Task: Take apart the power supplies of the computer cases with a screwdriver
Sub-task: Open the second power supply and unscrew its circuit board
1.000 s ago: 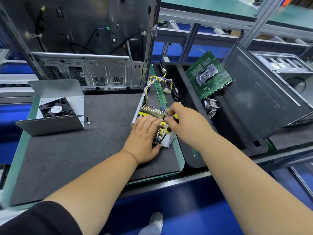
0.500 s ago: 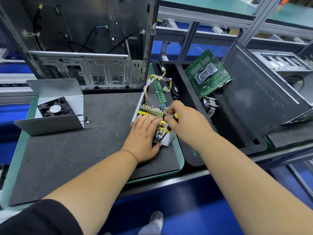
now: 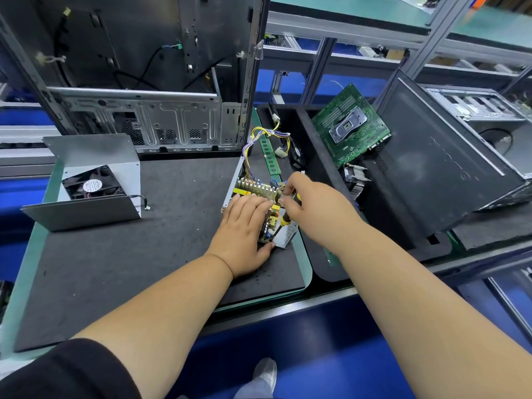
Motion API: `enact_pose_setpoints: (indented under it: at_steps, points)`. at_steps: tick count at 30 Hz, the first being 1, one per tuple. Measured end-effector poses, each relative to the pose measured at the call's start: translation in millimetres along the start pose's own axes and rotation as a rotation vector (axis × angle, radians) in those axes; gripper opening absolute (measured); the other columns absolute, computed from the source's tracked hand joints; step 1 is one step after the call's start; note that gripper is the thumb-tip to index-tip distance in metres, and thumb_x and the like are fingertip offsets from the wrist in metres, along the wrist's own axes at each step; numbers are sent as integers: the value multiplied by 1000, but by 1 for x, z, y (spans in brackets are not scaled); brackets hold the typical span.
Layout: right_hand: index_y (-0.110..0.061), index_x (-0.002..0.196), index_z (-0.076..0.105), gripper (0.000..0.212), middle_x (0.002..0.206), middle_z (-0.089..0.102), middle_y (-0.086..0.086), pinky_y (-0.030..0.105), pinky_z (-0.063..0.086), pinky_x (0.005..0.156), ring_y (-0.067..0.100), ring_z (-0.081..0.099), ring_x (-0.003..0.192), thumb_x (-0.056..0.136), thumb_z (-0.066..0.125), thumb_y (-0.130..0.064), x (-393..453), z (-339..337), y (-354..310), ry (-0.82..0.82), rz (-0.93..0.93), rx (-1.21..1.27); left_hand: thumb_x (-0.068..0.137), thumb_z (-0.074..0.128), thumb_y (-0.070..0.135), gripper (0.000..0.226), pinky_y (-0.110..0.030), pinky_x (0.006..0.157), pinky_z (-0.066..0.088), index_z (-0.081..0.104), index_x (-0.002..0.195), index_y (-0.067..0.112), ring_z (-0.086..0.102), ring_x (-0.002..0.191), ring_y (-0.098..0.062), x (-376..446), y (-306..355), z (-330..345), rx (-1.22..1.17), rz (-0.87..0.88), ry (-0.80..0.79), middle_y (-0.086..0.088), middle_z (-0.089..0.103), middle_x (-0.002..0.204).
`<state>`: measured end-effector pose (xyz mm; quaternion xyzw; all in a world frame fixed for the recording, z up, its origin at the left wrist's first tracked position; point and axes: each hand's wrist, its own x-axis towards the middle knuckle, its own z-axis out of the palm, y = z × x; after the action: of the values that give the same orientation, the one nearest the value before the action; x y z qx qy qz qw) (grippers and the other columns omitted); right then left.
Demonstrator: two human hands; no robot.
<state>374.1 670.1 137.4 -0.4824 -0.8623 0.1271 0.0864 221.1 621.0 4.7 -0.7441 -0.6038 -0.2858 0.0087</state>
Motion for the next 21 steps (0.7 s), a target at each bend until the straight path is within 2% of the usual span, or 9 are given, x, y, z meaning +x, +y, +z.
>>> enact_pose_setpoints:
  at_steps: [3, 6, 7, 9, 12, 15, 18, 21]
  points:
    - [-21, 107, 50, 18, 87, 60, 0, 33, 38, 60, 22, 53, 77, 92, 59, -27, -2, -2, 0, 7, 2, 103, 71, 76, 41, 83, -38, 123, 0, 47, 142, 9, 34, 135, -30, 1, 0, 0, -6, 0, 2, -9, 49, 138]
    - [-22, 105, 51, 21, 98, 56, -2, 32, 36, 61, 21, 51, 84, 86, 60, -20, -2, 0, -1, -30, 2, 134, 71, 76, 42, 83, -38, 124, -1, 47, 142, 10, 34, 136, -30, 0, -1, 0, -2, -3, -3, -8, 49, 139]
    - [-22, 104, 49, 20, 96, 55, -3, 31, 34, 59, 22, 50, 84, 86, 59, -21, -3, 1, -1, -32, -2, 113, 71, 75, 42, 84, -38, 124, -1, 46, 143, 10, 34, 136, -30, 0, 0, 0, -4, -4, -5, -8, 49, 139]
    - [-21, 101, 48, 16, 83, 55, -5, 33, 31, 56, 24, 50, 78, 91, 56, -31, -5, 3, 0, 14, -32, -1, 70, 76, 42, 85, -38, 124, -1, 43, 142, 11, 33, 136, -29, -1, 0, 0, -13, -1, -6, -8, 48, 138]
    - [-19, 98, 50, 32, 73, 57, -4, 35, 32, 56, 24, 52, 73, 99, 47, -51, -6, 3, -1, 50, -35, -89, 69, 76, 42, 87, -38, 123, -1, 36, 140, 12, 32, 135, -29, 0, -1, 0, -12, 6, -2, -10, 49, 137]
    - [-19, 99, 49, 22, 66, 53, -3, 34, 30, 51, 24, 50, 67, 101, 50, -41, -4, 4, 0, 19, -4, -22, 70, 76, 42, 85, -38, 123, -1, 41, 141, 11, 33, 135, -30, 0, 0, 0, -14, 3, -10, -9, 49, 138]
    - [-20, 103, 48, 15, 74, 59, -2, 32, 35, 53, 21, 50, 66, 98, 56, -32, -5, 5, 2, 33, 1, 59, 71, 76, 42, 84, -37, 123, -2, 46, 142, 9, 33, 136, -30, 1, 1, -1, -10, -3, -18, -9, 49, 139]
    - [-23, 100, 51, 15, 80, 57, -6, 28, 36, 54, 13, 50, 68, 90, 61, -26, -5, 4, 1, 41, 6, 120, 71, 77, 41, 85, -36, 123, -4, 47, 142, 8, 33, 136, -30, 1, 1, -2, -1, -8, -21, -10, 49, 139]
